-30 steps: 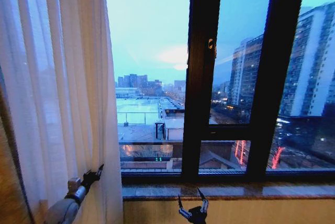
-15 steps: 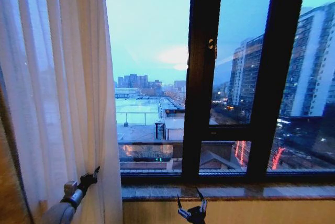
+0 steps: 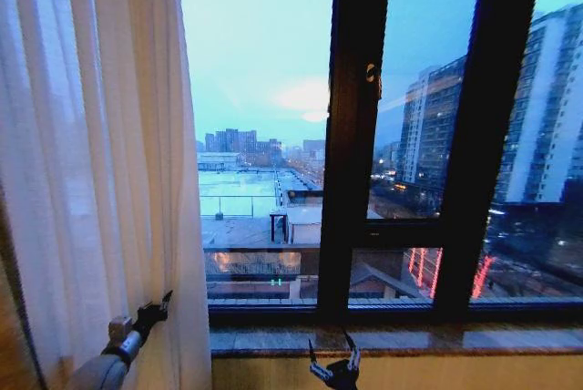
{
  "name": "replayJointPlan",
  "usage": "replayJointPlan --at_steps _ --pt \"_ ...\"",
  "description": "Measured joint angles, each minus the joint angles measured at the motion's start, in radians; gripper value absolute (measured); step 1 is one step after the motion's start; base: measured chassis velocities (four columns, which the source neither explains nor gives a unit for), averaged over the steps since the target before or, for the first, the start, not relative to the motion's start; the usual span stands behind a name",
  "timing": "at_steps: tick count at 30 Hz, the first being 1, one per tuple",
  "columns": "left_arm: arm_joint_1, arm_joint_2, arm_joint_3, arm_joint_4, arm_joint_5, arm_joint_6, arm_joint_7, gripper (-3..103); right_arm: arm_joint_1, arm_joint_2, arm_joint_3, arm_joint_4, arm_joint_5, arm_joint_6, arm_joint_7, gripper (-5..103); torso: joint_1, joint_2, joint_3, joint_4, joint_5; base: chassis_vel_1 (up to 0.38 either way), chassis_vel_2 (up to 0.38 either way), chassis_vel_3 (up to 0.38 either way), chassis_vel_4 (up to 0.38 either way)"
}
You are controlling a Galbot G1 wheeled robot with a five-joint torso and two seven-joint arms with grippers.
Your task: Open the curtains by pulling them apart, changing their state from closed to fully open.
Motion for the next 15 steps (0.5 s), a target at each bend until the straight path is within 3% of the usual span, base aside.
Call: replayJointPlan --at_steps 15 --pt "0.048 0.006 -0.035 -0.032 -0.002 -0.002 0.025 0 -0.022 0.000 -0.002 0.022 -0.003 0.000 0.000 100 0.000 0.000 0.000 -0.0001 0.0001 0.000 0.000 0.000 0.000"
